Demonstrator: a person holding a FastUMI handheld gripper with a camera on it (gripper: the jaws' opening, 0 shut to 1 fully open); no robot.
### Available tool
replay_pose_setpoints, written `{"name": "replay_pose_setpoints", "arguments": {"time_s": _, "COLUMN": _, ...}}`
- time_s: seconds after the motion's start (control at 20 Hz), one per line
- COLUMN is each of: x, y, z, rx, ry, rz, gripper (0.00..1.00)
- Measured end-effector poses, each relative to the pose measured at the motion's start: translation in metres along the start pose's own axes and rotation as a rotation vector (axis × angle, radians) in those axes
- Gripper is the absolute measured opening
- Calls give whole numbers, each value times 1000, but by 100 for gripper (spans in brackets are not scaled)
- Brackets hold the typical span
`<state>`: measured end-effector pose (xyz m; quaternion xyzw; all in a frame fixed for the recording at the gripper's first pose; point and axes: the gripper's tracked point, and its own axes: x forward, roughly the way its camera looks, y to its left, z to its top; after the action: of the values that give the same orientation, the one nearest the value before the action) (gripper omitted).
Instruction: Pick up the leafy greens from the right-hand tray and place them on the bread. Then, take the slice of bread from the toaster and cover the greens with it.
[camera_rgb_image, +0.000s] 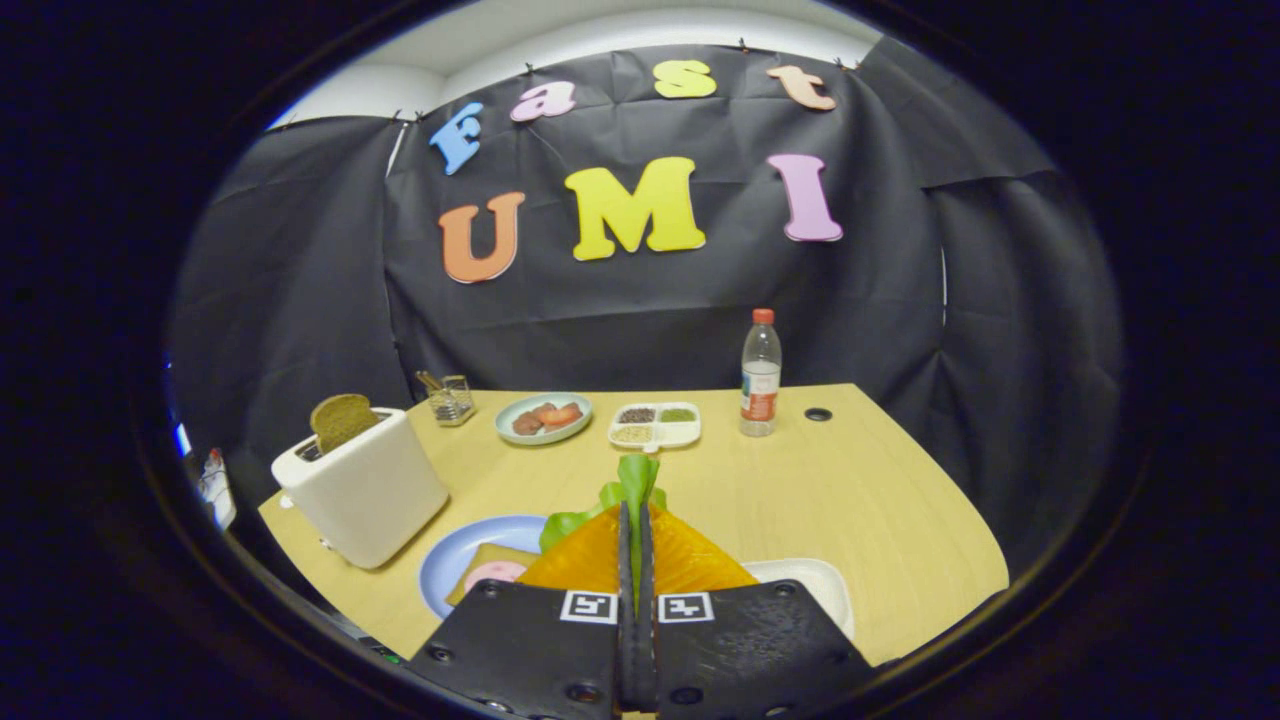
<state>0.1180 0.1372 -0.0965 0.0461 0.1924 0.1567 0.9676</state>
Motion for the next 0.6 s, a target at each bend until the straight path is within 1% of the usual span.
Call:
{"name": "replay_pose_setpoints", "arguments": {"time_s": 0.2, "x": 11, "y": 42, "z": 0, "rx": -27, "ry": 5, "rz": 30, "gripper": 0}}
{"name": "replay_pose_setpoints", "arguments": {"time_s": 0.4, "x": 26, "y": 71, "z": -16, "rx": -52, "ry": 25, "rz": 35, "gripper": 0}}
{"name": "replay_pose_setpoints", "arguments": {"time_s": 0.45, "x": 30, "y": 75, "z": -21, "rx": -57, "ry": 34, "rz": 33, "gripper": 0}}
{"name": "replay_pose_setpoints", "arguments": {"time_s": 0.6, "x": 40, "y": 77, "z": -32, "rx": -98, "ry": 45, "rz": -15, "gripper": 0}}
